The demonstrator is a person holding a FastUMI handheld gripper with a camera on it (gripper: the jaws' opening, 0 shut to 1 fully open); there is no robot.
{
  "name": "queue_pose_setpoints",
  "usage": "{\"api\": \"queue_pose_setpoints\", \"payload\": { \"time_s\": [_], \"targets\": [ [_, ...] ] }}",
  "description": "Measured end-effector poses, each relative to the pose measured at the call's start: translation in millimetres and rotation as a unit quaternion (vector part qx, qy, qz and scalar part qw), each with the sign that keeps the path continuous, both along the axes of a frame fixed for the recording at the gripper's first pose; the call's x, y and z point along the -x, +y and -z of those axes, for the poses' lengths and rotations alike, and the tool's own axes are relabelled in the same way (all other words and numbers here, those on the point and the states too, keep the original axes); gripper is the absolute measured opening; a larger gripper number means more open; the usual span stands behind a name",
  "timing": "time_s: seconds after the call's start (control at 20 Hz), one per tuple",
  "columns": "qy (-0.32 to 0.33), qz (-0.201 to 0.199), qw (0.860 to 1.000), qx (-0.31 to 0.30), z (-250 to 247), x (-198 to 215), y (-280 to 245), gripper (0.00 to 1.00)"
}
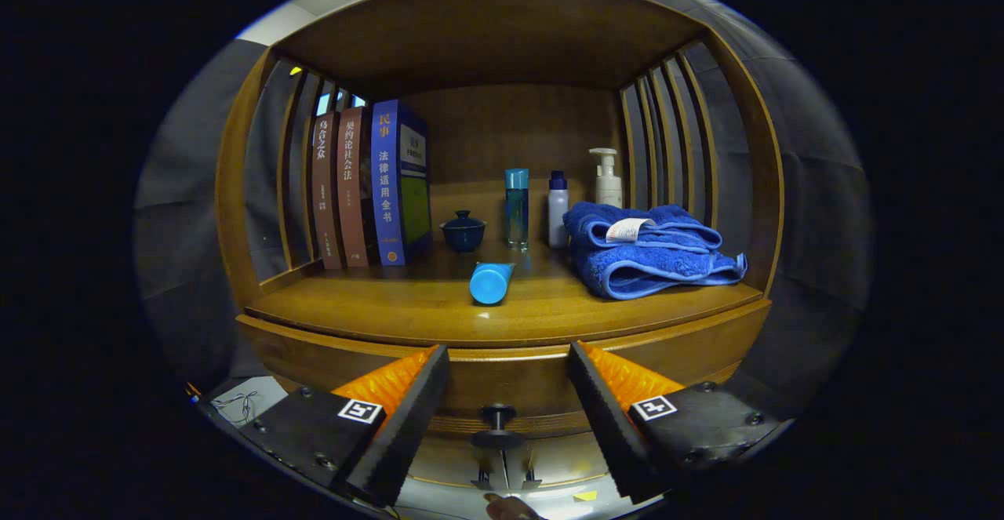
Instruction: Pull open the drawer, take out the items inside it, and place them on the countertop above the cabinet.
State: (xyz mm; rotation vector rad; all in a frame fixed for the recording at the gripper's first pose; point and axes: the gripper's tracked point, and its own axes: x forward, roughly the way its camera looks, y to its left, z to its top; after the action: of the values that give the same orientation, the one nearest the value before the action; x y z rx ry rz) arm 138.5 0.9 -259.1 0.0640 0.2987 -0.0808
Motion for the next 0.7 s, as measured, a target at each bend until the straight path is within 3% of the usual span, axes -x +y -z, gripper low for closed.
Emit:
{"api": "queue_pose_setpoints", "payload": {
  "time_s": [0.7],
  "targets": [
    [0.003,-0.011,1.000,0.000,-6.0,0.9,6.1,0.99]
  ]
}}
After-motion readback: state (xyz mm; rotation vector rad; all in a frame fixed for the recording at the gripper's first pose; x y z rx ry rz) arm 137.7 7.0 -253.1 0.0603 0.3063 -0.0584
